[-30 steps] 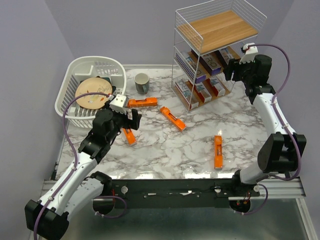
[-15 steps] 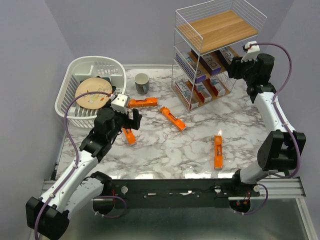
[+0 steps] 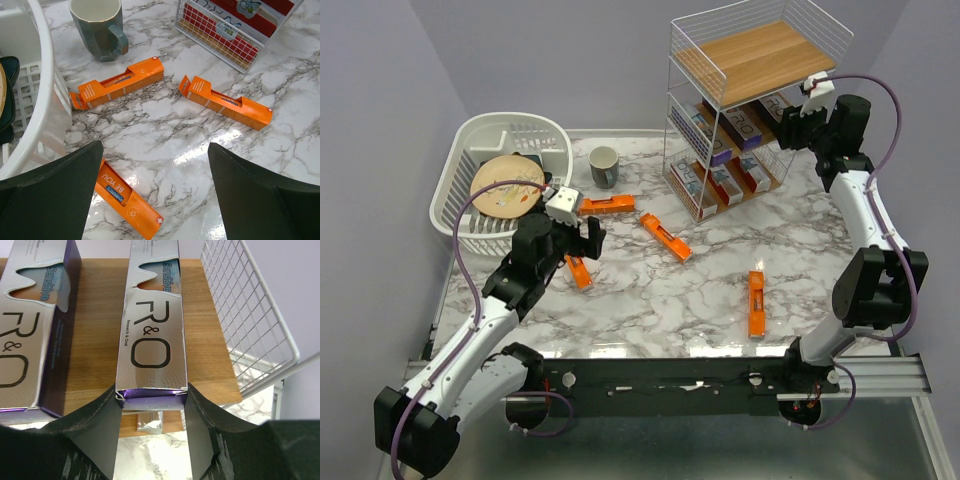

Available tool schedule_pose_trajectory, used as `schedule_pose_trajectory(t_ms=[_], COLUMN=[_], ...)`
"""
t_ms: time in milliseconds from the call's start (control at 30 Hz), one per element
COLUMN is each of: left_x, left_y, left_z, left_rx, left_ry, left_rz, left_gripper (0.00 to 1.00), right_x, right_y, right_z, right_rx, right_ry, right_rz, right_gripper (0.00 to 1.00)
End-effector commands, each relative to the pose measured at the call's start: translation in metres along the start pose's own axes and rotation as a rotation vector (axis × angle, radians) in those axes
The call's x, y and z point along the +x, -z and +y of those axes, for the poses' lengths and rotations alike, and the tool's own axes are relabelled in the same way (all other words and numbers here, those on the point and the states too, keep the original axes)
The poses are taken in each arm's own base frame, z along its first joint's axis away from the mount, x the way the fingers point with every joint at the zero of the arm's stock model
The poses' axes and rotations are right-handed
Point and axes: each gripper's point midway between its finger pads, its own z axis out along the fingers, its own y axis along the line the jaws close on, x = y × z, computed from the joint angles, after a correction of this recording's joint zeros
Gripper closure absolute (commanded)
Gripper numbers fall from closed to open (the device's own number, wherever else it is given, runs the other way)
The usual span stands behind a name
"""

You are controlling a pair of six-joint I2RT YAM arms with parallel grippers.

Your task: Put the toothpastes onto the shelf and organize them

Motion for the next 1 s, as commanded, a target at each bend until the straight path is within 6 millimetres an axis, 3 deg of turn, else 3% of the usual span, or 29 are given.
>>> schedule_pose_trajectory(t_ms=[0, 267, 400, 633, 800, 867, 933, 967], left_x=[-0.013, -0.011, -0.012, -0.014, -0.019, -0.023, -0.025, -0.028], left_y=[-0.001, -0.002, -0.003, 0.0, 0.003, 0.006, 0.009, 0.012], left_z=[-0.003, -0.003, -0.005, -0.006, -0.007, -0.007, -0.008, -0.008], left_rx=[0.023, 0.023, 0.03, 0.034, 0.041, 0.042, 0.044, 0.044], left_ry=[-0.011, -0.012, -0.009, -0.008, -0.006, -0.006, -0.006, -0.007], left_rz=[-0.022, -0.012, -0.013, -0.022, -0.04, -0.052, -0.064, -0.078], left_gripper=[0.01, 0.01, 0.01, 0.01, 0.01, 0.01, 0.01, 0.01], right_x=[-0.006, 0.013, 0.018, 0.005, -0.016, -0.01, -0.018, 0.001], right_y=[-0.003, -0.005, -0.005, 0.007, 0.035, 0.045, 0.062, 0.065], right_z=[-0.01, -0.006, -0.006, -0.003, 0.002, 0.008, 0.018, 0.029], right_rx=[-0.04, -0.094, -0.088, -0.073, -0.025, -0.01, -0.012, -0.021], right_ry=[0.039, 0.006, -0.009, -0.04, -0.093, -0.157, -0.206, -0.289], right_rz=[-0.01, 0.026, 0.034, 0.004, -0.053, -0.042, -0.064, -0.031], right_gripper=[0.51, 0.51, 0.37, 0.21, 0.11, 0.07, 0.02, 0.0])
